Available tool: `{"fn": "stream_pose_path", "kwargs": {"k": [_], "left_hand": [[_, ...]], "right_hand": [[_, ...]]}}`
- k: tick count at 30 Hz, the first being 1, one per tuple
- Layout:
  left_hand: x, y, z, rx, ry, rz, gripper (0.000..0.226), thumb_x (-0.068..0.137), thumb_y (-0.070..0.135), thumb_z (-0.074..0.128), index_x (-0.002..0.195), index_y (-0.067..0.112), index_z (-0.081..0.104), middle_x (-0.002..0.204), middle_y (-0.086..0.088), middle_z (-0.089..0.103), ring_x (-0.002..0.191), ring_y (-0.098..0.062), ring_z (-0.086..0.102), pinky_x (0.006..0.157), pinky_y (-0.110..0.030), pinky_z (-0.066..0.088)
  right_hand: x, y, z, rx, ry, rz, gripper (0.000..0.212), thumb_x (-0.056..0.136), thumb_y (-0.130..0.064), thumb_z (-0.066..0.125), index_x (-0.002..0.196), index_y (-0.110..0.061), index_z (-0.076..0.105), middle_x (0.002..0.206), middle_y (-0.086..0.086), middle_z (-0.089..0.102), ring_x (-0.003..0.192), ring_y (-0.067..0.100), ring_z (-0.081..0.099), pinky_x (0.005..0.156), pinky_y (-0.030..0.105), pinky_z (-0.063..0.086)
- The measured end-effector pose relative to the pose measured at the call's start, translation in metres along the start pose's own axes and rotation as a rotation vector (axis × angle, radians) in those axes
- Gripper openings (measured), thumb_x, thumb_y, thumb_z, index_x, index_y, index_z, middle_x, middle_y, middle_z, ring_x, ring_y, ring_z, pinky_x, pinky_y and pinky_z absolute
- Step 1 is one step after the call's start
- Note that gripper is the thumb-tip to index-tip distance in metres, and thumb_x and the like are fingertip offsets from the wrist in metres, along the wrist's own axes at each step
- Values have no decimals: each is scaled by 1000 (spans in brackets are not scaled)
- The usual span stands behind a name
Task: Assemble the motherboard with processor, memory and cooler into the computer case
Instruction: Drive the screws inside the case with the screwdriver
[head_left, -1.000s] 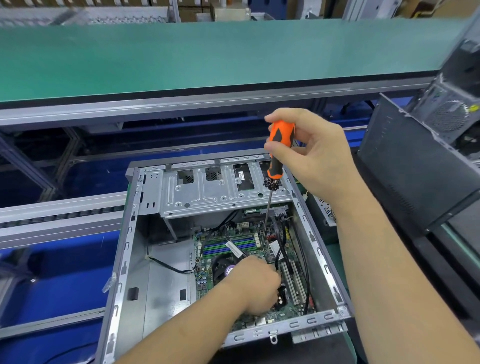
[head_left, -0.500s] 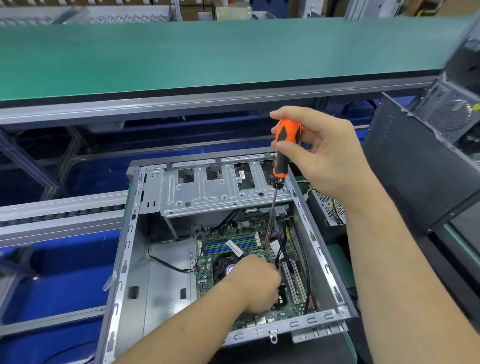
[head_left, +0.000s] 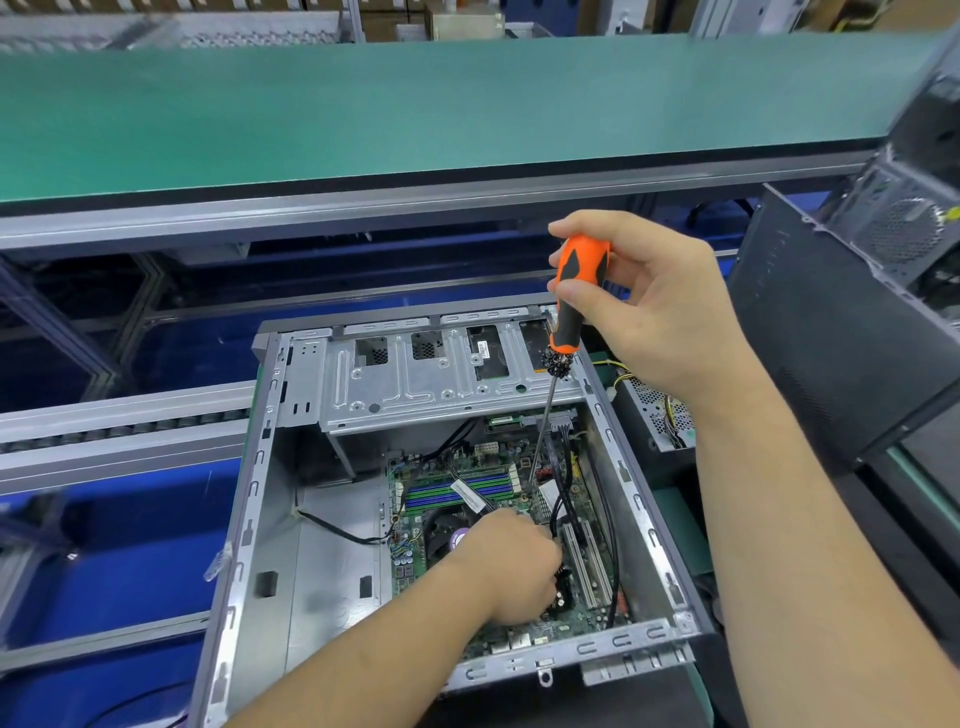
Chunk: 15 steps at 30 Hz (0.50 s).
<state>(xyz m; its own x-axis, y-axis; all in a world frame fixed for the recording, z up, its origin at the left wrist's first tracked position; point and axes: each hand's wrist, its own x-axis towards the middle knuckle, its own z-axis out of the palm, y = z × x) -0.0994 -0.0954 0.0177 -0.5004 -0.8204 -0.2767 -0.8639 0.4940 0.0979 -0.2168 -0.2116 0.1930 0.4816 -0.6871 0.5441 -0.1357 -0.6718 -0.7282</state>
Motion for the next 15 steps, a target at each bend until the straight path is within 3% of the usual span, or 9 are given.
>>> {"fn": "stream_pose_path", "kwargs": {"k": [15], "left_hand": [[1,0,0,12,-6,-3,32,97,26,43,105,5,65,95,-10,64,89,-30,59,88,-41,46]], "right_hand": [[0,0,-2,2,12,2,37,89,-5,69,119,-25,63,102,5,69,99,26,67,92,46,57]]}}
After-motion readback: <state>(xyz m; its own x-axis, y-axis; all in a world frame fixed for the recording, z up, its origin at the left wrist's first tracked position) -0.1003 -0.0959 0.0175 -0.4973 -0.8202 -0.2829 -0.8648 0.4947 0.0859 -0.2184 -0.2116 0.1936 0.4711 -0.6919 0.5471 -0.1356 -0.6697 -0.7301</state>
